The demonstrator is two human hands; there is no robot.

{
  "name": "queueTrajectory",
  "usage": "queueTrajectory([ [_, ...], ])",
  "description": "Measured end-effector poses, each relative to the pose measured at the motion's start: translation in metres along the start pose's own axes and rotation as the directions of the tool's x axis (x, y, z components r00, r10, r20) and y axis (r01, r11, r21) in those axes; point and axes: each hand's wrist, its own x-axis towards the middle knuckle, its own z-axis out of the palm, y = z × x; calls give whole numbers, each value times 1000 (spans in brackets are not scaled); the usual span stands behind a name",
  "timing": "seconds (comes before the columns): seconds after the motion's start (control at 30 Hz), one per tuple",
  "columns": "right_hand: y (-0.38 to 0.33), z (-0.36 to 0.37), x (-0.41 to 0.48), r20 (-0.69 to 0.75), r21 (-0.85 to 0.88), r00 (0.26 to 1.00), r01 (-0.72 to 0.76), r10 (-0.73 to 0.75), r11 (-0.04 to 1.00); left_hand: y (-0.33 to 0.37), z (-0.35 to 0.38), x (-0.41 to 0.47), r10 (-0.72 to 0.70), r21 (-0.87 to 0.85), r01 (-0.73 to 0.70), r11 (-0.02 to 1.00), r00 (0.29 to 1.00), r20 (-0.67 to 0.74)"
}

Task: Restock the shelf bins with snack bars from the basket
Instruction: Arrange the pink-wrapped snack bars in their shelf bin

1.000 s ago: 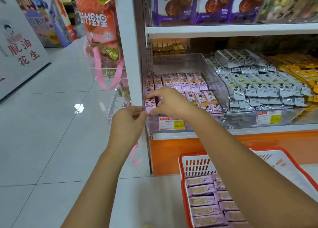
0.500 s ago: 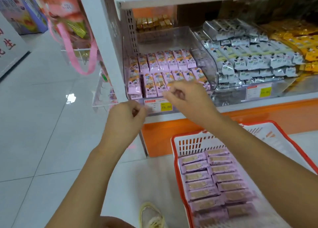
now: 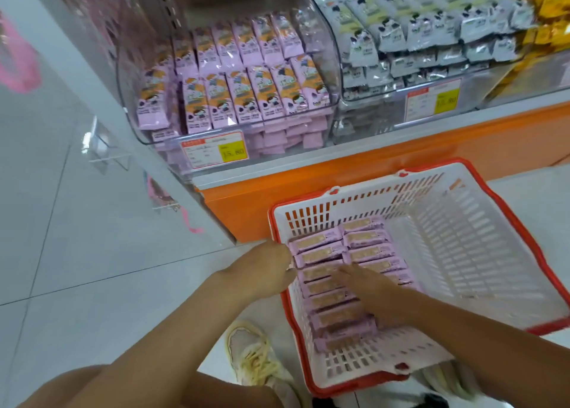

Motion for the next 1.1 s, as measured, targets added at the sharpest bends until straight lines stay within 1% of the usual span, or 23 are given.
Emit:
queueTrajectory([
  [0.07,2,9,4,-38,-37,999,15,-17,999,-1,4,4,-25,17,25,1000,1000,16],
  [0.13,3,18,9,-83,-77,996,22,-29,997,-5,8,12,-47,-33,48,998,999,21],
  [0.2,5,25,11,-86,-115,995,31,-41,993,-9,10,18,-68,-70,69,995,997,20],
  [0.27,7,30,9,-103,-87,994,32,-41,996,-10,11,20,-72,-84,73,994,997,20],
  [0.33,8,30,9,-169,-35,984,45,-51,998,-10,11,21,-66,-92,68,993,998,17],
  [0.4,9,29,12,-187,-29,981,44,-48,999,-11,11,20,-57,-97,58,994,998,11],
  [0.6,7,23,21,-67,-53,997,39,-43,998,-14,14,18,-46,-127,46,991,999,4],
  [0.67,5,23,22,-71,1,997,23,-23,1000,-16,15,17,-55,-131,54,990,998,-1],
  [0.73,1,19,19,-73,110,997,15,-7,994,-19,11,16,-68,-131,67,989,998,-5],
  [0.8,1,11,11,-85,278,996,-10,35,961,-20,4,14,-95,-119,93,988,995,-11],
  [0.83,2,6,5,-70,394,995,-34,67,919,-21,-1,12,-104,-112,102,989,995,-12],
  [0.87,3,-2,-4,-40,525,996,-51,84,850,-21,-6,11,-108,-112,107,988,994,-7],
  [0.9,2,-13,-15,2,665,996,-67,88,744,-21,-10,9,-116,-127,116,985,993,8],
  [0.93,2,-25,-26,41,800,996,-80,78,594,-19,-15,7,-128,-160,132,978,991,35],
  [0.97,0,-37,-36,86,922,995,-101,55,375,-18,-20,4,-136,-215,147,965,988,67],
  [1.0,-1,-47,-44,130,986,992,-129,-3,110,-16,-25,0,-133,-286,155,946,987,93],
  [1.03,-3,-58,-52,133,980,988,-143,-79,-136,-14,-31,-3,-117,-356,148,923,987,106],
  [1.07,-8,-70,-60,103,937,982,-149,-155,-316,-11,-37,-8,-91,-413,127,902,990,107],
  [1.1,-15,-80,-67,62,885,978,-147,-201,-442,-7,-44,-13,-56,-458,95,884,994,98],
])
